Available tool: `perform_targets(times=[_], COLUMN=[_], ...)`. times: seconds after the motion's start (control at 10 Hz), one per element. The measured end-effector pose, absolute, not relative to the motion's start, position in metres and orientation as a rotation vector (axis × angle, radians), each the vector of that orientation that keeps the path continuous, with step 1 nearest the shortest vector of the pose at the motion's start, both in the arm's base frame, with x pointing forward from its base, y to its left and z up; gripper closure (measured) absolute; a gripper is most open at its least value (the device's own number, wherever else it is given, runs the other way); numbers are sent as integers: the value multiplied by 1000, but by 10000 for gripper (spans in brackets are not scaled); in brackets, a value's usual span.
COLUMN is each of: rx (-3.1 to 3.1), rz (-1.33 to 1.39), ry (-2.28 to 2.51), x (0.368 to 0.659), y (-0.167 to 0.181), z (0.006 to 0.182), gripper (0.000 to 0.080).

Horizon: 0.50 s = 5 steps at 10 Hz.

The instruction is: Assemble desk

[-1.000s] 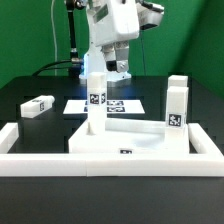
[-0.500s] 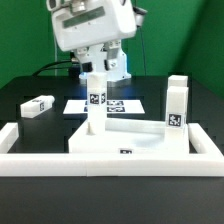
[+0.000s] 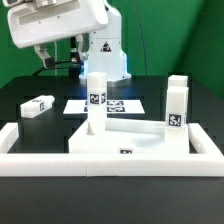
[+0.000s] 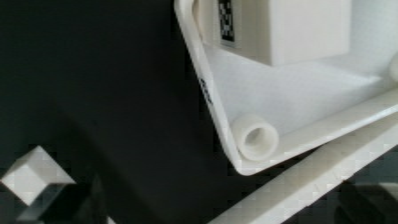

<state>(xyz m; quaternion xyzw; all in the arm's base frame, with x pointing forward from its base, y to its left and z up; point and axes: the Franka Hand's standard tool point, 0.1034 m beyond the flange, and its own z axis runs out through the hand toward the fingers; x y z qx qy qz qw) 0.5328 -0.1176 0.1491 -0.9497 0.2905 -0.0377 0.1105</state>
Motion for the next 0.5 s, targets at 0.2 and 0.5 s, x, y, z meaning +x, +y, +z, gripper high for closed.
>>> perform_targets(times=[0.2, 0.5], rx=[-2796, -2706], rz=[-59, 417], ry=[783, 715], x=[522, 455], y=[-121, -197], z=[144, 125], gripper=[151, 151])
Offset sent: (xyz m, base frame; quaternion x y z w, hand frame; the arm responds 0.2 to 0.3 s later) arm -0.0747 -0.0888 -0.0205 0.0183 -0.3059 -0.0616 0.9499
